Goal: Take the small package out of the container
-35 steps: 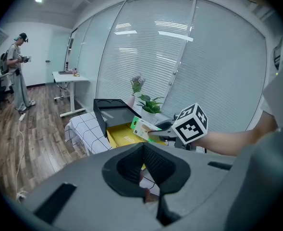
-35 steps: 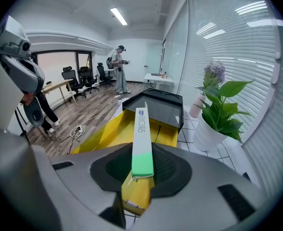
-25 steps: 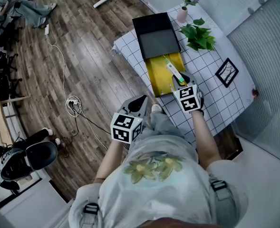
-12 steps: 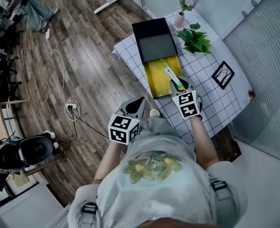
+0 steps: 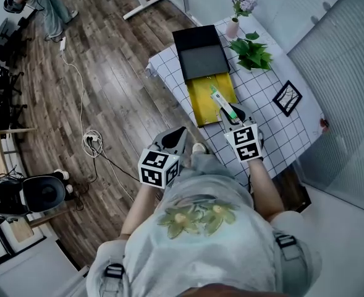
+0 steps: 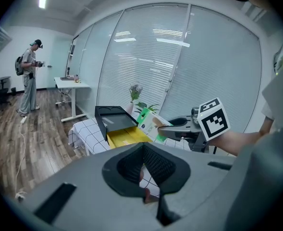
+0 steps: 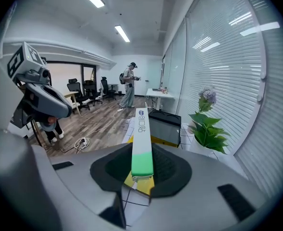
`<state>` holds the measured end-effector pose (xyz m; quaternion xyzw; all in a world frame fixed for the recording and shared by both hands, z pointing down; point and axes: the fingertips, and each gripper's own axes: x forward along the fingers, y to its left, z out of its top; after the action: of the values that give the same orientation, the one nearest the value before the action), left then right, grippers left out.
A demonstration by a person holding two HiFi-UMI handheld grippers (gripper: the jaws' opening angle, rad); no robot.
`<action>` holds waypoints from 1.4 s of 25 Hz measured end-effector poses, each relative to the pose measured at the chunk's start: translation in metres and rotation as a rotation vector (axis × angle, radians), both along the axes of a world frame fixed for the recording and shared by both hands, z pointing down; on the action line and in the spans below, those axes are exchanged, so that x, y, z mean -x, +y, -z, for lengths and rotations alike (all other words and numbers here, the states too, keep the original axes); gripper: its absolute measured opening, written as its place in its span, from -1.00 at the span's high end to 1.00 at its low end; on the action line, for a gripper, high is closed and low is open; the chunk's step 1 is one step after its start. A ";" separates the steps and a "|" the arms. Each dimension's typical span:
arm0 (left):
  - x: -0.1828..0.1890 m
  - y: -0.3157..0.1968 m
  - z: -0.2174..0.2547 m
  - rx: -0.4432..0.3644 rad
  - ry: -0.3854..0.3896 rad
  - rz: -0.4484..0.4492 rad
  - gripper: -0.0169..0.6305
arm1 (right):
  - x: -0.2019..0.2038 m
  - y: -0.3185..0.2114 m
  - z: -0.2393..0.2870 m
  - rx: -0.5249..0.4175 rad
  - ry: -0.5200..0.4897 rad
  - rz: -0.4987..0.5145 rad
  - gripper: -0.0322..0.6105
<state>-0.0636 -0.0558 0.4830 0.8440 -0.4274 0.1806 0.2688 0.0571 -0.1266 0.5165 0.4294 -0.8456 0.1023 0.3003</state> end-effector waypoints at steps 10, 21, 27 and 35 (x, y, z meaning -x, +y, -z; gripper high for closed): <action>0.007 0.018 0.005 -0.005 0.006 0.036 0.93 | 0.002 0.015 0.021 -0.041 -0.002 0.018 0.63; 0.017 0.042 0.011 0.003 0.018 0.085 0.93 | -0.002 0.033 0.037 -0.056 0.021 0.024 0.63; 0.022 0.050 0.014 0.001 0.015 0.100 0.93 | -0.001 0.037 0.041 -0.064 0.022 0.014 0.63; 0.023 0.060 0.011 0.003 0.017 0.099 0.93 | 0.001 0.047 0.044 -0.077 0.018 0.009 0.63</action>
<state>-0.0870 0.0045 0.4723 0.8230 -0.4661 0.1607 0.2822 0.0563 -0.0792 0.4723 0.4375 -0.8480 0.0646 0.2919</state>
